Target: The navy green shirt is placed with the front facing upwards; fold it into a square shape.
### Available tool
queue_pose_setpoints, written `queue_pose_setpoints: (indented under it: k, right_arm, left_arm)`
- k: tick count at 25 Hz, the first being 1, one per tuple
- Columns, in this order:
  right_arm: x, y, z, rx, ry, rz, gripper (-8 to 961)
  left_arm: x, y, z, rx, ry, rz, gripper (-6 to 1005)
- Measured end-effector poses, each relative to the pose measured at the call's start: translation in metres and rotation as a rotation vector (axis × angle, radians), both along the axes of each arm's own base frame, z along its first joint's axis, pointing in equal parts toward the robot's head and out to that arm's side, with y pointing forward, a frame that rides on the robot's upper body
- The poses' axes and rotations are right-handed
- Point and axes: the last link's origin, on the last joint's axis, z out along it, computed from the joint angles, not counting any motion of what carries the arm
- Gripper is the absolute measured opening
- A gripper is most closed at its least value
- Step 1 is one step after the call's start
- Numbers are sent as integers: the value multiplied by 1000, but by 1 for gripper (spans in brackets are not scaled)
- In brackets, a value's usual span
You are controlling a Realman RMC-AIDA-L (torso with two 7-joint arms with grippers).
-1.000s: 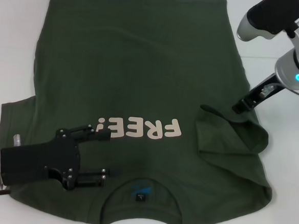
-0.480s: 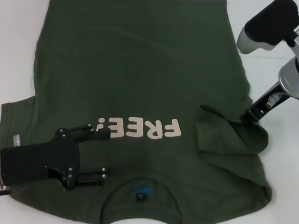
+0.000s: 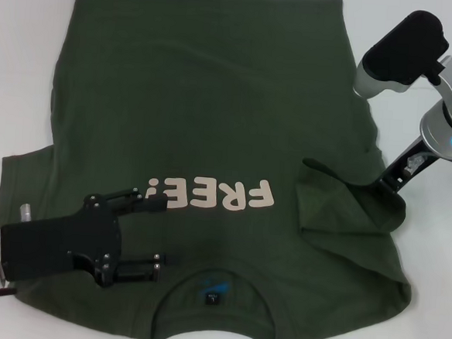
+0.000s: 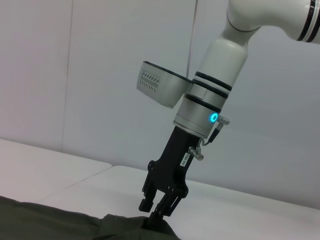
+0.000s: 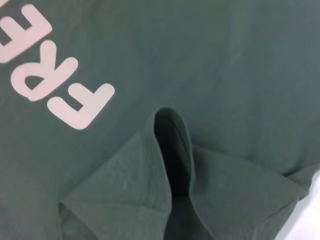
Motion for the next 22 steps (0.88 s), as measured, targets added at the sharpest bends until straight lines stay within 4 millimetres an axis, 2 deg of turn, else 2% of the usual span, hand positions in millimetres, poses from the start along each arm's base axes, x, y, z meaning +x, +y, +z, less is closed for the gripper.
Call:
queue_pose_setpoints:
  k: [19, 22]
  right_arm:
    - [8, 2, -11, 20, -49, 19, 416]
    - [7, 4, -11, 35, -43, 23, 345]
  left_arm:
    - [0, -1, -2, 4, -10, 3, 827]
    - [-1, -1, -2, 6, -10, 3, 827]
